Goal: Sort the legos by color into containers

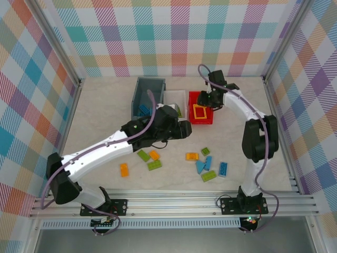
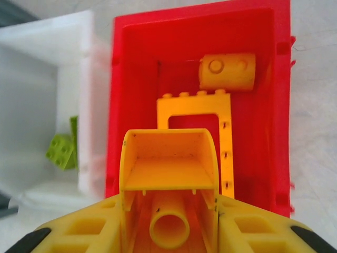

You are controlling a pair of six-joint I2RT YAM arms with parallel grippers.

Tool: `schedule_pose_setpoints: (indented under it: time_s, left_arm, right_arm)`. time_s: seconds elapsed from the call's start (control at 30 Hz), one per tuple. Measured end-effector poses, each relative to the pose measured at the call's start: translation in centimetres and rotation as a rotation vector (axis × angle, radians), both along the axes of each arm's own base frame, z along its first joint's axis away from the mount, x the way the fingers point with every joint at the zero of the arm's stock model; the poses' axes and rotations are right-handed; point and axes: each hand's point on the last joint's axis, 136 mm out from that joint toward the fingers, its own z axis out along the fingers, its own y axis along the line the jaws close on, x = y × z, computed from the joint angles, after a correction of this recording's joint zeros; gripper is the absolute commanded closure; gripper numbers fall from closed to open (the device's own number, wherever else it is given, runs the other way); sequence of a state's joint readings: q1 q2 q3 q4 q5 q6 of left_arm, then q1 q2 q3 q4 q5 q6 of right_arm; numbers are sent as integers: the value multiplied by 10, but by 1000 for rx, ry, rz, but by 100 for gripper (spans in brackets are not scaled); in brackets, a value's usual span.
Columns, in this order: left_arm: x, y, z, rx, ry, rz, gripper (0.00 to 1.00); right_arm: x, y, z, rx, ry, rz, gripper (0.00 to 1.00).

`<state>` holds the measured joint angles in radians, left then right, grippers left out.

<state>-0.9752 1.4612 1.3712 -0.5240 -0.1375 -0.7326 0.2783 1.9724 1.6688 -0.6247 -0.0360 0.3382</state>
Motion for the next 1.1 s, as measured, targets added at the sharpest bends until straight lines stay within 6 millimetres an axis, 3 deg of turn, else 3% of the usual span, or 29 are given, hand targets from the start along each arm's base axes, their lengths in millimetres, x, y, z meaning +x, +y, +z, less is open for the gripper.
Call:
schedule_pose_setpoints:
  time_s: [0.2,0.3,0.5,0.63,0.7,0.9,1.0,1.1]
  left_arm:
    - [6,-10,-14,58,-14,-3,37]
    - [6,-11,-16,65,-18,1,37]
    - [6,-10,-16,76,-29,9,37]
    - [4,-2,-27,105,-21,30,38]
    - [1,10,-38,141,1,62,37]
    - [-14,68,-80,250,125,214,36]
    - [-16,110,-113,270,238,342,35]
    - [-21,158,-151,301,360,500,34]
  right_arm:
    - [34,5,-18,72,68,-55,54]
    - [38,11,-24,104,93,-61,43]
    - [34,16,-22,141,104,-49,40]
    - [17,13,-10,148,93,-45,41]
    - [6,10,7,154,69,-43,42]
    - [-31,6,91,191,-129,-4,42]
    - [-69,16,115,187,-212,53,42]
    - [-123,47,114,181,-244,165,40]
